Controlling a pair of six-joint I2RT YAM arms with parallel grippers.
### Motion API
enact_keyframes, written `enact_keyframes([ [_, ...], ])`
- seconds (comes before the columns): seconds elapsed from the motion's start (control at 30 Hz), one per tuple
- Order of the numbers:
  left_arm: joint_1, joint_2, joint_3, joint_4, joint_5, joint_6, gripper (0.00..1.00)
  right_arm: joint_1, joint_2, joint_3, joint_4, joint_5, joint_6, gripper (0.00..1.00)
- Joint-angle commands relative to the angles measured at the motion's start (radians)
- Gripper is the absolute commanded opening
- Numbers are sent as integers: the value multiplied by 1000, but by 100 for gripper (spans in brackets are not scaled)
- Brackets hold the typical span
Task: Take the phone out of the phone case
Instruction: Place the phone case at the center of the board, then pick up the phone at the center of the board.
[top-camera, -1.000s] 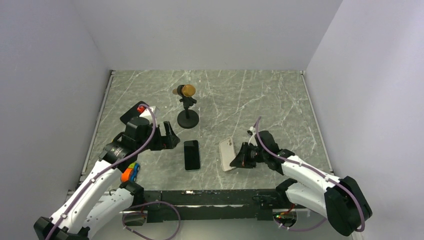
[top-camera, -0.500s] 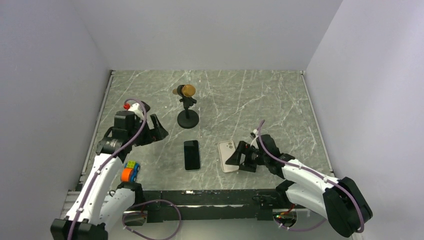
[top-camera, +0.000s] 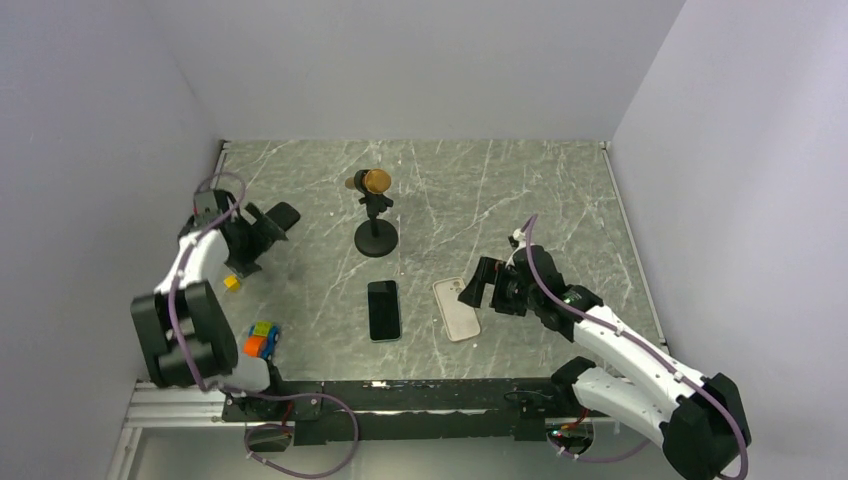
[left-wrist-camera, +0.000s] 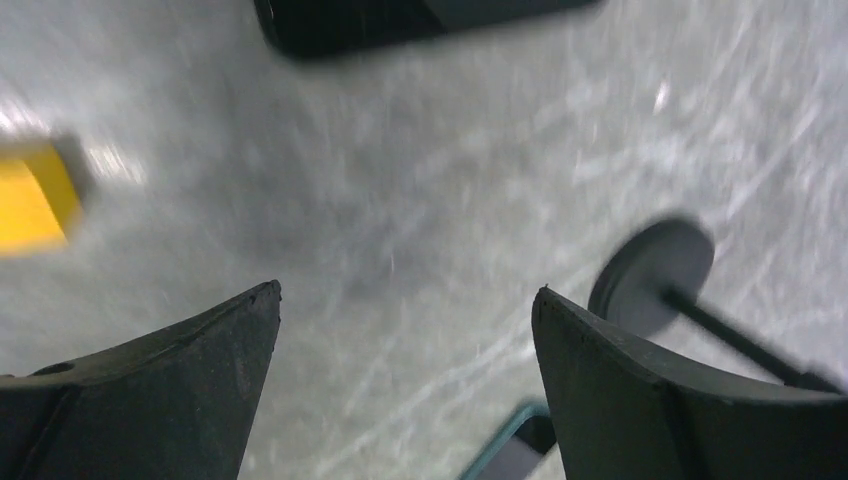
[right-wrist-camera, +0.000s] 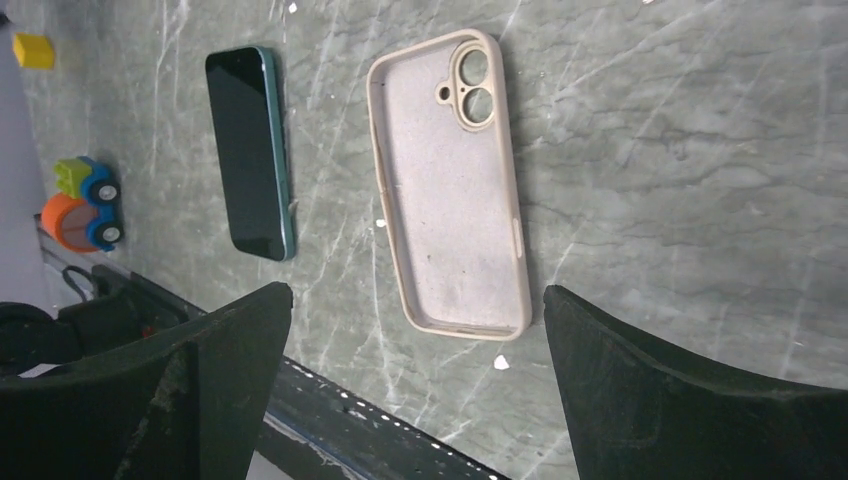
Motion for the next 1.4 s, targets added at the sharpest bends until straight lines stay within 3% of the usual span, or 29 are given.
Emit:
enact_keyframes([
  [0.0,35,161,220,130,-192,92,99,5,-61,35,-88,49,-68,100],
  [0.07,55,281,329,160,-176,178,97,4,-89,33,-86,26,-82,100],
  [0.2,99,507,558,68,-150,298,93,4,-129,40,-82,-25,-113,100],
  [0.37,123,605,637,143,-74,339,99,4,-159,26,-52,-65,-124,100],
  [0.47,125,705,750,10,-7,319,99,3,-154,27,-37,-66,-124,100],
  [0.83,126,702,623,48,209,212,98,3,-140,52,4,-119,-114,100],
  [1.13,60,519,358,137,308,188,97,2,-194,31,1,-113,-102,100],
  [1.23,15,455,297,144,296,202,95,3,-200,22,12,-126,-90,100],
  [1.37,-52,431,327,73,190,261,96,3,-212,31,-20,-118,-95,100],
])
